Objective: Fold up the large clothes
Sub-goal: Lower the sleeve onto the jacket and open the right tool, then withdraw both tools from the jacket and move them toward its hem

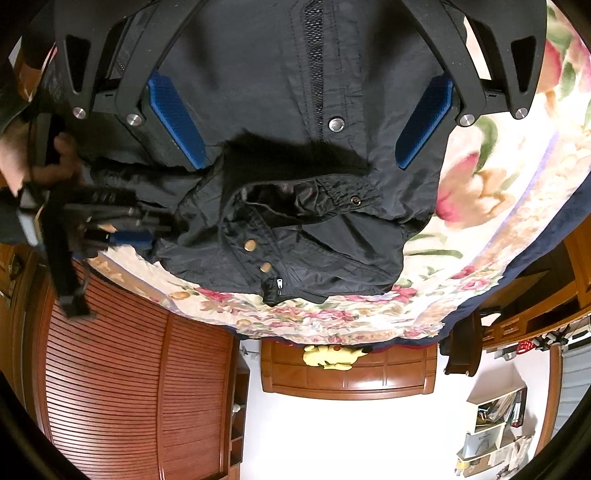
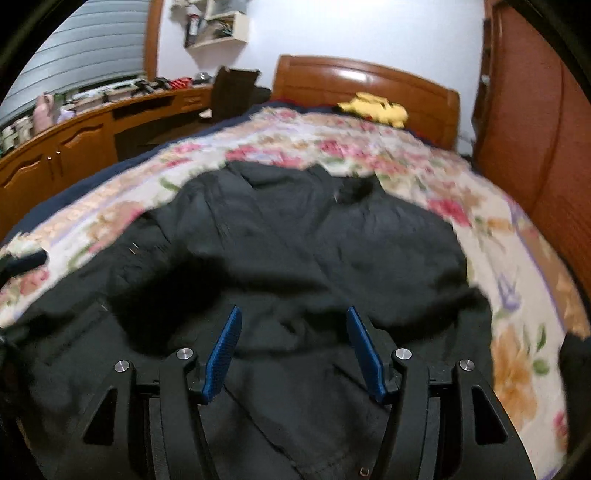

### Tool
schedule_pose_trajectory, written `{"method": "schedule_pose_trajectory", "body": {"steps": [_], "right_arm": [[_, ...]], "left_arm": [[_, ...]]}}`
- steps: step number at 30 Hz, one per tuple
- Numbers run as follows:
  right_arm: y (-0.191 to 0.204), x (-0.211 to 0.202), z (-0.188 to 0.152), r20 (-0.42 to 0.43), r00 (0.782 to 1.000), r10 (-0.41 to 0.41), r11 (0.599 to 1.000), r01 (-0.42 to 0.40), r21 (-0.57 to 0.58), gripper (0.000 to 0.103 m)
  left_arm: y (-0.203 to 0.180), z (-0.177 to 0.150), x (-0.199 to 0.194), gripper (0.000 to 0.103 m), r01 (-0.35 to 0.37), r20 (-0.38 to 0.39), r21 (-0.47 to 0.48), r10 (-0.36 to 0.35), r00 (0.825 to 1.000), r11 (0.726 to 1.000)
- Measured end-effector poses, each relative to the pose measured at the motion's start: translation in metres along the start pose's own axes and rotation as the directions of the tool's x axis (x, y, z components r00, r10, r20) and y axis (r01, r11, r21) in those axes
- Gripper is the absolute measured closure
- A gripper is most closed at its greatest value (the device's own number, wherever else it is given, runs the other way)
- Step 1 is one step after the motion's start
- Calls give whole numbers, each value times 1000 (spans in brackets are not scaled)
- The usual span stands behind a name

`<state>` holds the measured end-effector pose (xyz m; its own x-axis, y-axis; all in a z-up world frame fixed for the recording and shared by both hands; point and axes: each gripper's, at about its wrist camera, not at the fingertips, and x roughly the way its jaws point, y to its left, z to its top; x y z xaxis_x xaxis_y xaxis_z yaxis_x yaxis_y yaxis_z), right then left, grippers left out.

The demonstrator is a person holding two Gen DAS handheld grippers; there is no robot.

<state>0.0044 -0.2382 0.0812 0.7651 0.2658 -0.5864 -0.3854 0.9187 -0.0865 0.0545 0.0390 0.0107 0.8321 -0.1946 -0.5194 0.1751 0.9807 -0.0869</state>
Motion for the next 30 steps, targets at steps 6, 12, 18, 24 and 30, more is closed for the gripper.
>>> {"method": "schedule_pose_trajectory", "body": {"steps": [6,12,18,24,30], "right_arm": [[-2,18,-7,-61,998,28,999,-25,44,42],[-5,30,-8,-82,996,44,994,-36,99,42],[-4,28,1,-75,997,35,994,-26,110,42],[-7,22,-8,-59,998,36,990,-27,139,42],[-16,26,-17,-46,998,48,988,-40,149,42]], "left_arm": [[-7,-2,7,0,-14,-19,16,14,1000,1000],[-10,-4,17,0,-49,-52,28,50,997,998],[-14,3,17,0,-66,-52,38,68,996,997],[-28,21,32,0,-76,-85,51,80,993,996],[-35,33,52,25,-58,-132,49,64,989,997]]}}
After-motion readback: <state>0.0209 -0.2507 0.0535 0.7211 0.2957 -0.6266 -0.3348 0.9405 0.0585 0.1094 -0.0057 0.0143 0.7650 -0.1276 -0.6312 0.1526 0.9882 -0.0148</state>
